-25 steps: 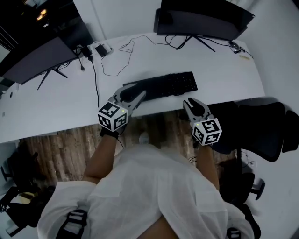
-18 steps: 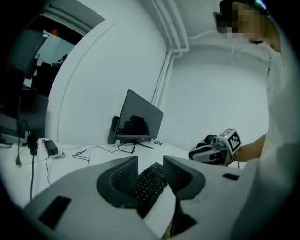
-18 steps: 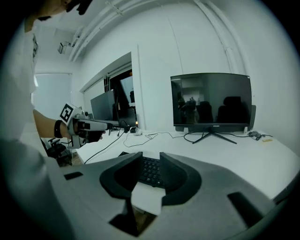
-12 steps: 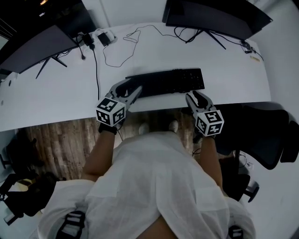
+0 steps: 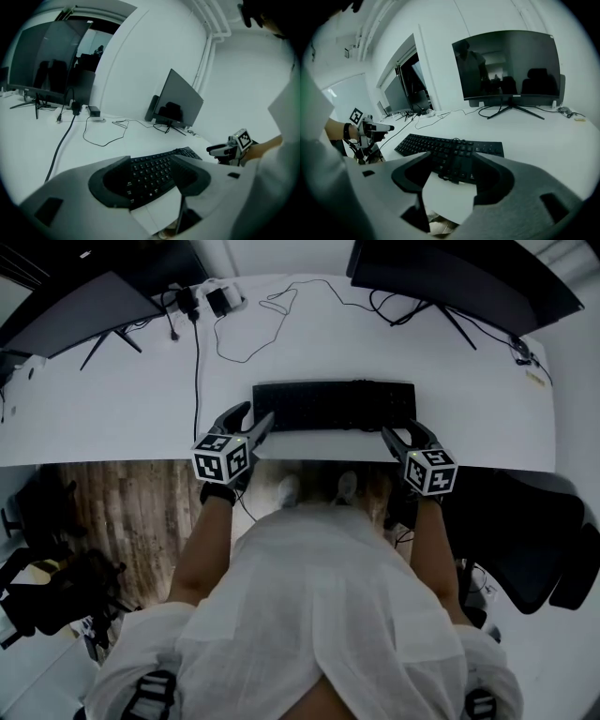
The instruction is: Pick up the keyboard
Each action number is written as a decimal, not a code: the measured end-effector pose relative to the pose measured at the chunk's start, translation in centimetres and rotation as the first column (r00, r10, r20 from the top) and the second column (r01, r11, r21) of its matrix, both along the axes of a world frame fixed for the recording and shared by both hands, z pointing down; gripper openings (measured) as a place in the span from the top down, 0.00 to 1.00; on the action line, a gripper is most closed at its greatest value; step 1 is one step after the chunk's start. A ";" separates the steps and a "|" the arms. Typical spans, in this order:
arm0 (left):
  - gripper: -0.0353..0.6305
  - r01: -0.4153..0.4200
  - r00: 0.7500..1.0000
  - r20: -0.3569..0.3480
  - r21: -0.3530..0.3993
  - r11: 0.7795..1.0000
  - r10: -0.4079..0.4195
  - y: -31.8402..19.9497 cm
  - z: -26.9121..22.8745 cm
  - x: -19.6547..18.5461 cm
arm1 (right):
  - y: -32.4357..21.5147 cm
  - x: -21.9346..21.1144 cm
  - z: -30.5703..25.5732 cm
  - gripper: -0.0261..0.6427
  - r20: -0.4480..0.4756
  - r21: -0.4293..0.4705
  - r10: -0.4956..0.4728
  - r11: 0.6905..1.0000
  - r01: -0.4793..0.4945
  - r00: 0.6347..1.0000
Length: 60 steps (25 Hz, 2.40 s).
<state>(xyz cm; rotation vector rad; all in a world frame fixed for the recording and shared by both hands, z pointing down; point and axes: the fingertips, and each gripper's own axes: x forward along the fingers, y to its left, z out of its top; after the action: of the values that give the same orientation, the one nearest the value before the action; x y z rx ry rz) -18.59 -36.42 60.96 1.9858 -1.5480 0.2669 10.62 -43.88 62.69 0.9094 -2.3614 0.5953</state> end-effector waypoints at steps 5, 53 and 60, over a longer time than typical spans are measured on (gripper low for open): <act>0.55 0.072 0.997 0.045 -0.071 0.995 -0.069 -0.5 3.1 -1.1 | -3.3 1.8 2.4 0.51 0.014 -0.050 0.023 0.998 -0.022 1.000; 0.44 0.091 0.995 0.062 -0.196 0.976 -0.081 -3.5 11.1 -0.5 | -7.8 3.1 9.6 0.37 0.072 -0.160 0.045 0.987 -0.033 0.996; 0.44 0.263 0.961 -0.035 -0.170 0.950 -0.273 -4.1 10.3 -2.1 | -7.3 2.6 9.1 0.36 0.139 -0.208 0.115 0.975 -0.084 0.984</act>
<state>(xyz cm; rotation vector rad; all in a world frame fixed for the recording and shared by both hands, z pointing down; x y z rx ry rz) -20.70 -40.49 71.25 1.6215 -1.6793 0.2153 13.17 -51.20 71.80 0.9233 -2.3424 0.9551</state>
